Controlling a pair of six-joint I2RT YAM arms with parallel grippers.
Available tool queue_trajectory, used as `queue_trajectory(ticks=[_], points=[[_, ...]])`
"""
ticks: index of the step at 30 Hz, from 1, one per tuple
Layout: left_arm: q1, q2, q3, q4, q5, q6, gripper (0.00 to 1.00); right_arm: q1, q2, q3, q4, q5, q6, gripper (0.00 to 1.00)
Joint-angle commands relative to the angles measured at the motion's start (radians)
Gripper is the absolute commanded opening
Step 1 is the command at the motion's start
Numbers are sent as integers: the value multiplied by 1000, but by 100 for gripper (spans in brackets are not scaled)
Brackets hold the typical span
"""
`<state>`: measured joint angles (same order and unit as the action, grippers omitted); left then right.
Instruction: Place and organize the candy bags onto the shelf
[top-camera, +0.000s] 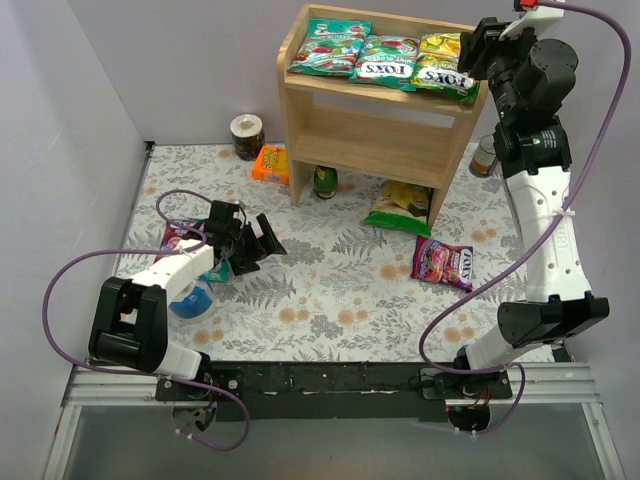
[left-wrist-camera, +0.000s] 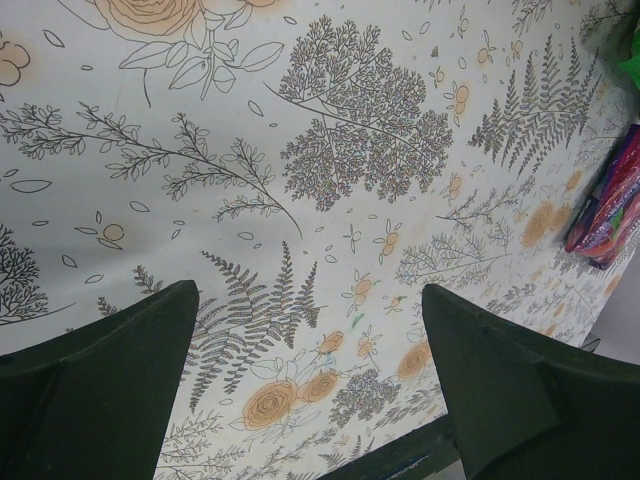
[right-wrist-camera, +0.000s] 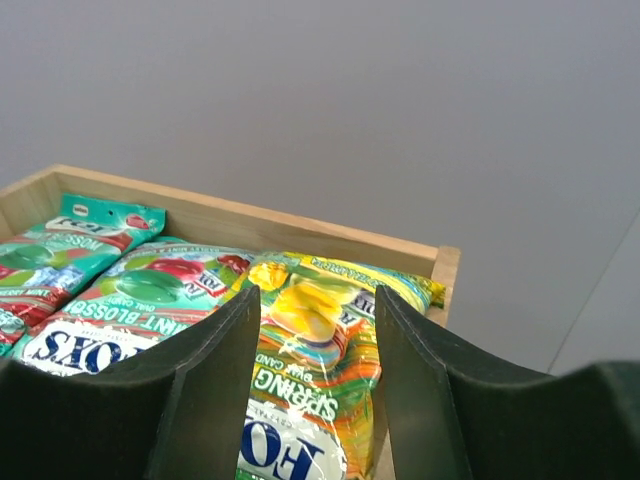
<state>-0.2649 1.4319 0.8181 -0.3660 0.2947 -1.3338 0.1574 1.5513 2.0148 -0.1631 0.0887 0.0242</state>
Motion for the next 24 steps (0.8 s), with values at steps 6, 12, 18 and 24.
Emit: queue_trajectory(ticks=[6, 12, 18, 24], points=[[-4, -13, 15, -1, -11, 12, 95, 48, 114, 45, 192, -9, 7, 57], [-5, -13, 12, -2, -17, 12, 95, 94, 231, 150, 174, 77, -58, 57], [-4, -14, 16, -2, -20, 10, 95, 108, 219, 58, 168, 180, -81, 57], [-4, -4, 23, -1, -20, 13, 95, 100, 190, 19, 102, 270, -80, 57]])
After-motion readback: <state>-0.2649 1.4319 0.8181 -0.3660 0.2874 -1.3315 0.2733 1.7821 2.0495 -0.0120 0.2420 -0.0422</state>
